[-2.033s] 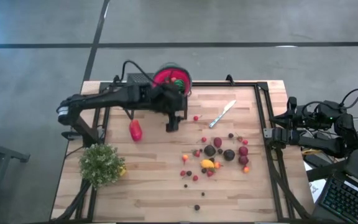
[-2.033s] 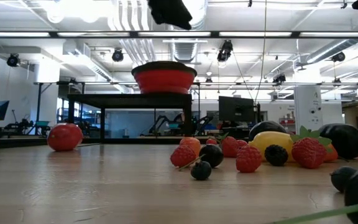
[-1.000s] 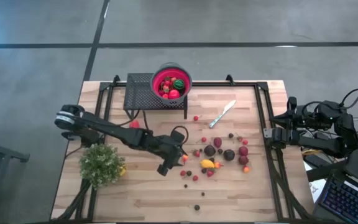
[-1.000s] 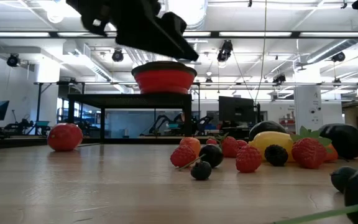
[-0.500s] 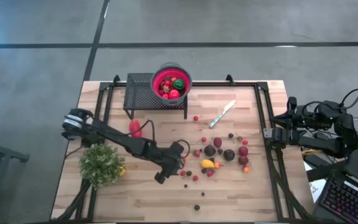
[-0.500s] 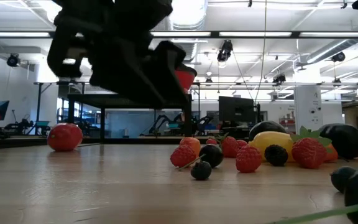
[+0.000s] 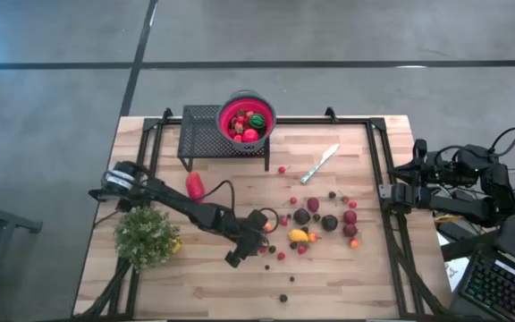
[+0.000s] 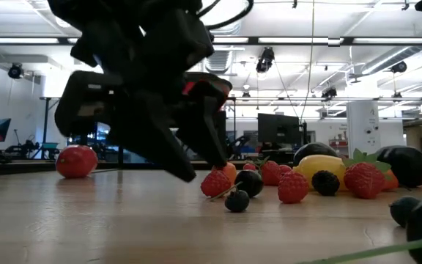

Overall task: Pick & Place Fruit
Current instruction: Put the red raspberry into the red gray strainer bowl on the shelf

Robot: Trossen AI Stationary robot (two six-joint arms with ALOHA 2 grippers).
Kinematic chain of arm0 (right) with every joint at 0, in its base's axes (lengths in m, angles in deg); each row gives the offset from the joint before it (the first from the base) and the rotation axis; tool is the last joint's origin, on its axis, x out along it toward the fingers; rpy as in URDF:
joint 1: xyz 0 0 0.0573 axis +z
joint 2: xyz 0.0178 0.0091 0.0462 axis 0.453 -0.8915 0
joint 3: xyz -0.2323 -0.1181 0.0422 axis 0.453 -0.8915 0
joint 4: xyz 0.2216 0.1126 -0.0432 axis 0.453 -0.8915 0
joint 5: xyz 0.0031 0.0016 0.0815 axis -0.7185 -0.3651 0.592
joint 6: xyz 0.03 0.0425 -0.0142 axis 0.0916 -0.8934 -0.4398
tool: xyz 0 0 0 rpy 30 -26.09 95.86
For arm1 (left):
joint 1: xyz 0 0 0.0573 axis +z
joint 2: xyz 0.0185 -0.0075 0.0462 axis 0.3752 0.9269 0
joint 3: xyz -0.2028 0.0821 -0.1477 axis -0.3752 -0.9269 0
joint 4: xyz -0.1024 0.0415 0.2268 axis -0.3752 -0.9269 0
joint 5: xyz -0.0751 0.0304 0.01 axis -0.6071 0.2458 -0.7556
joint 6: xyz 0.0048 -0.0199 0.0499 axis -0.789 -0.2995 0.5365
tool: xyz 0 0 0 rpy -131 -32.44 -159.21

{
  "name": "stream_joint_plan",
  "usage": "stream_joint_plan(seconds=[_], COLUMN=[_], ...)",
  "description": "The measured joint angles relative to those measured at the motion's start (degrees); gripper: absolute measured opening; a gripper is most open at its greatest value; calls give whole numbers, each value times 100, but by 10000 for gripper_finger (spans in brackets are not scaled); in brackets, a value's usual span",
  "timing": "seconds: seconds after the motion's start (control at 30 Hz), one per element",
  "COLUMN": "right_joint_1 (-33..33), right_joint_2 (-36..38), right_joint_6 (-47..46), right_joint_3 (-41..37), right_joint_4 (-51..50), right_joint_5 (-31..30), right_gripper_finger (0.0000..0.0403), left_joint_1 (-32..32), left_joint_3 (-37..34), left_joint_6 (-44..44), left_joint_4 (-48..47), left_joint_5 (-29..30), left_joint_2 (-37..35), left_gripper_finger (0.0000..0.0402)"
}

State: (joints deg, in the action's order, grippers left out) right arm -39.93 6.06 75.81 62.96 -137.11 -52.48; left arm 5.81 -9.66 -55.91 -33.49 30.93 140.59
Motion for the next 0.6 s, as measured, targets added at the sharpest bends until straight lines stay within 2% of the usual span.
stream_joint_plan(seconds=[0.43, 0.6], right_joint_1=[-1, -2], right_joint_2=[0, -2], right_joint_6=[9, 0], right_joint_3=[2, 0], right_joint_4=[1, 0], right_joint_5=[-2, 0], right_gripper_finger=[8, 8], left_joint_1=[0, 0], left_joint_3=[23, 28], left_joint_6=[-26, -194], left_joint_4=[618, 608], left_joint_5=[-293, -318], left_joint_2=[537, 568], left_gripper_finger=[230, 205])
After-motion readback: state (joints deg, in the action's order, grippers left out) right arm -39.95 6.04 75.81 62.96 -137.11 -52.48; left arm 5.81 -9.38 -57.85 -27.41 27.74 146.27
